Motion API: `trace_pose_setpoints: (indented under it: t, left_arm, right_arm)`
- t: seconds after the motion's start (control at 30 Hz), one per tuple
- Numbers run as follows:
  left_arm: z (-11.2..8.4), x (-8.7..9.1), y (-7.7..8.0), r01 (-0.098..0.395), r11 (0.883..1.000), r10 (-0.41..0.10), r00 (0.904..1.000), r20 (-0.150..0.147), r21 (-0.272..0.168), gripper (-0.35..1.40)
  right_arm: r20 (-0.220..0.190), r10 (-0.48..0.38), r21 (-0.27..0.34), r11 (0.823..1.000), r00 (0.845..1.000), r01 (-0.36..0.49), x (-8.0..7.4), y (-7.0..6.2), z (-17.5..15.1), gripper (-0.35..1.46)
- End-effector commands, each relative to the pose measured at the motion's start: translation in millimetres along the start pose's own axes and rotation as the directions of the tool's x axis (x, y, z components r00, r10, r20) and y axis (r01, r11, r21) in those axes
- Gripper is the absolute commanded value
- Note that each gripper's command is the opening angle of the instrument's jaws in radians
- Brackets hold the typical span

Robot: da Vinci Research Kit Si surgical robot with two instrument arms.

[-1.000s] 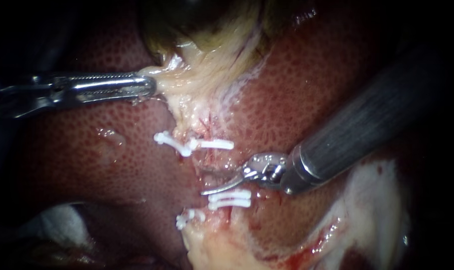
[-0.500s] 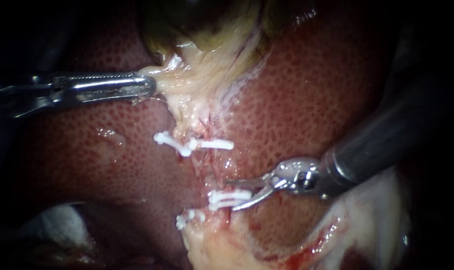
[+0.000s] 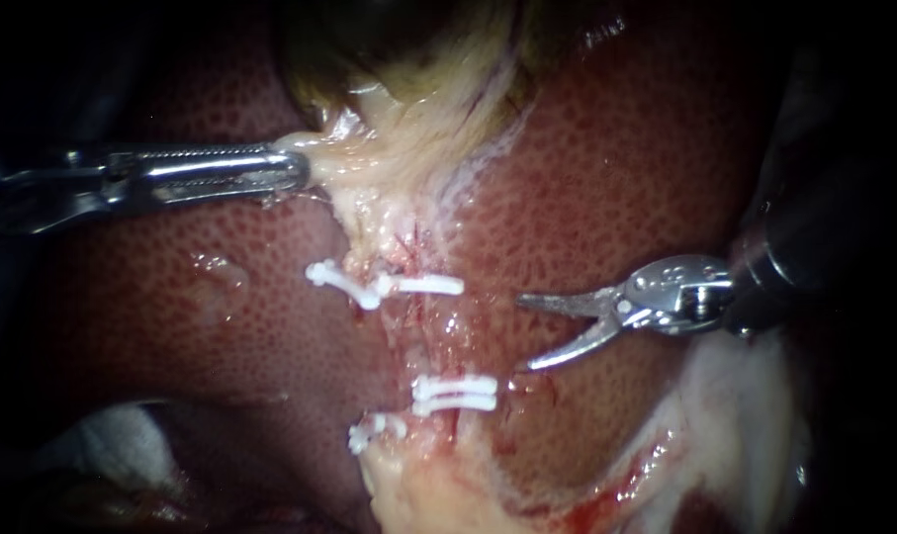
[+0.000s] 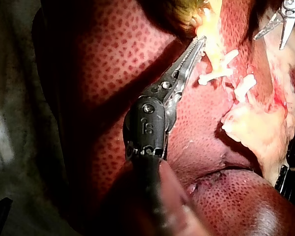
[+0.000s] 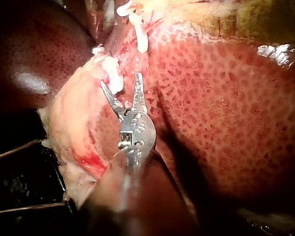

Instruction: Go back from the cut right tube

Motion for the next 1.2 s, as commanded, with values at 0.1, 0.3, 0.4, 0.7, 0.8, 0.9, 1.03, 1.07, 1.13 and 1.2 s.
trace_pose_setpoints:
  t: [0.1,0.3,0.4,0.7,0.8,0.9,1.03,1.07,1.13,1.2]
  left_arm:
    - [0.5,-0.4,-0.1,-0.003,1.0,0.003,1.0,-0.002,0.006,-0.35]
    - [2.8,-2.1,0.0,-0.012,1.0,0.012,0.9999,-0.001,-0.004,-0.35]
    - [4.5,-3.1,0.0,-0.019,1.0,0.019,0.9998,0.01,-0.013,-0.35]
    - [8.8,-5.1,0.0,-0.026,0.999,0.027,0.9989,0.038,-0.027,-0.35]
    - [9.5,-5.5,0.0,-0.023,0.999,0.024,0.9986,0.046,-0.027,-0.35]
    - [9.6,-5.6,-0.1,-0.024,0.999,0.025,0.9986,0.046,-0.028,-0.35]
    - [9.5,-5.6,0.0,-0.024,0.999,0.025,0.9986,0.046,-0.031,-0.35]
    - [9.5,-5.6,0.0,-0.024,0.999,0.025,0.9986,0.046,-0.031,-0.35]
    - [9.5,-5.6,0.0,-0.024,0.999,0.025,0.9986,0.046,-0.031,-0.35]
    - [9.5,-5.6,0.0,-0.024,0.999,0.025,0.9986,0.047,-0.031,-0.35]
  right_arm:
    - [0.0,0.001,-0.013,1.0,1.0,-0.001,0.1,0.0,-0.3,1.43]
    - [-0.001,-0.002,-0.018,1.0,1.0,0.002,-0.1,0.0,-0.5,1.43]
    - [-0.001,-0.003,-0.016,1.0,1.0,0.003,-0.2,-0.1,-0.8,1.43]
    - [-0.001,-0.002,-0.013,1.0,1.0,0.002,-0.3,0.1,-1.6,1.43]
    - [-0.001,-0.001,-0.013,1.0,1.0,0.001,-0.3,0.2,-1.8,1.43]
    - [-0.001,0.0,-0.013,1.0,1.0,0.0,-0.2,0.2,-1.9,1.43]
    - [-0.001,0.001,-0.013,1.0,1.0,-0.001,-0.1,0.3,-1.9,1.43]
    - [-0.001,0.001,-0.013,1.0,1.0,-0.001,-0.1,0.3,-1.9,1.43]
    - [-0.001,0.001,-0.013,1.0,1.0,-0.001,-0.1,0.3,-1.9,1.43]
    - [-0.001,0.002,-0.013,1.0,1.0,-0.002,-0.1,0.3,-2.0,1.43]
